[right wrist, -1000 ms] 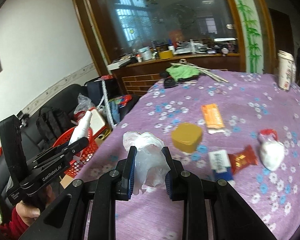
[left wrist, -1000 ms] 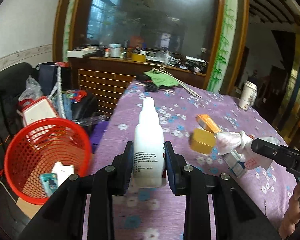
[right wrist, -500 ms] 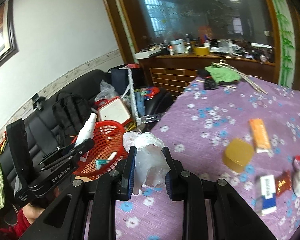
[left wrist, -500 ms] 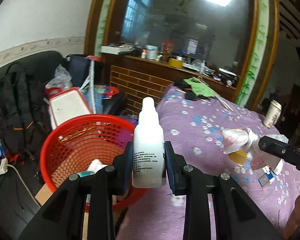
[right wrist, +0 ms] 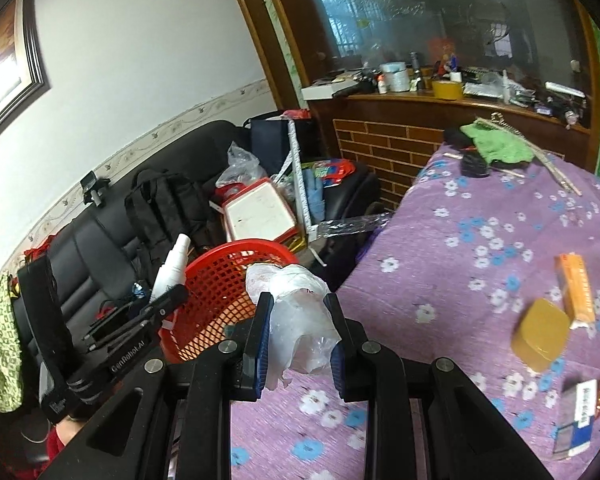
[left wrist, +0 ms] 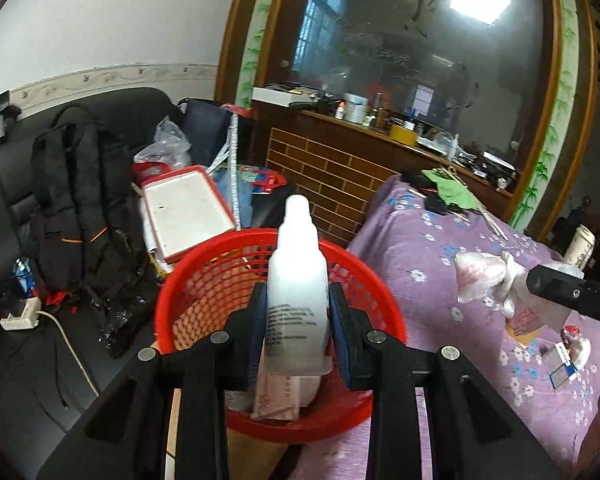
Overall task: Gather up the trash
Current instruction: 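Open both tools to drop the bottle and bag into the basket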
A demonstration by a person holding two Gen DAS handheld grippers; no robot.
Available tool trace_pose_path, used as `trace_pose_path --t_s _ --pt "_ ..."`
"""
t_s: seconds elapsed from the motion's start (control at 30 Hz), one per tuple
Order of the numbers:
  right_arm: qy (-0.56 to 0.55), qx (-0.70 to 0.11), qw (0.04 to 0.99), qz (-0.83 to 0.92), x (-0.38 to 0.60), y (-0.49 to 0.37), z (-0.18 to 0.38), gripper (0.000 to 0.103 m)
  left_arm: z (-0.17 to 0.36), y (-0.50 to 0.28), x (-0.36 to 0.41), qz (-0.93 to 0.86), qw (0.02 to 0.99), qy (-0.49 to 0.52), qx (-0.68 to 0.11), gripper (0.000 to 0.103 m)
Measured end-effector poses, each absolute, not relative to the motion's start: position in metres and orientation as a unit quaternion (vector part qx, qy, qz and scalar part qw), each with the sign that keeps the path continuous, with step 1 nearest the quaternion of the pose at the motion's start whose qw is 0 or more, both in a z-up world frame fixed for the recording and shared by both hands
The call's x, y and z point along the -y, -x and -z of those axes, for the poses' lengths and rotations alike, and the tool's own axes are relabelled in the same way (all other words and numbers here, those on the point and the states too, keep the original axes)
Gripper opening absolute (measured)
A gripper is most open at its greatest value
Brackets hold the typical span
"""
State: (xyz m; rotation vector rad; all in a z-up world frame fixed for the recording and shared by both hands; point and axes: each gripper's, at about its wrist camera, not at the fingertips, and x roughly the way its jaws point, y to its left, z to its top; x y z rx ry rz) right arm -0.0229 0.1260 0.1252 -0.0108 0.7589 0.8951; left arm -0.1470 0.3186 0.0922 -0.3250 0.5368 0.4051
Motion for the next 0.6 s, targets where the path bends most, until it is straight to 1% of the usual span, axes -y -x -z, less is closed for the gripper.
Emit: trace_pose_path --t_s 0.3,0.33,0.37,0.4,0.43,0.6 --pt "0.01 -0.386 0.81 -0.441 -0.189 0.011 -0.11 0.03 -0.086 0.149 -0.335 -0.216 0.924 0.167 -0.267 0.029" --pt "0.009 -0.389 0.807 -0.444 -0.195 0.01 -0.108 0.033 -0.086 0.149 -0.337 -0.216 0.923 0.173 -0.268 0.03" --pt "0.012 -0.392 0.806 -0.444 -0.202 0.009 -0.105 0.039 -0.085 0.15 -0.338 -0.216 0.922 0.177 -0.269 0.033" --pt "0.015 -0.392 0.807 -0.441 -0.205 0.01 -0.104 0.045 -0.085 0.151 -0.34 -0.216 0.921 0.182 -0.268 0.039" --pt "0.015 -0.39 0.809 -0.44 -0.206 0.011 -0.104 0.047 -0.086 0.155 -0.342 -0.218 0.921 0.185 -0.265 0.044" --pt "0.02 -0.367 0.825 -0.43 -0.185 0.017 -0.111 0.047 -0.088 0.157 -0.341 -0.215 0.923 0.182 -0.262 0.045"
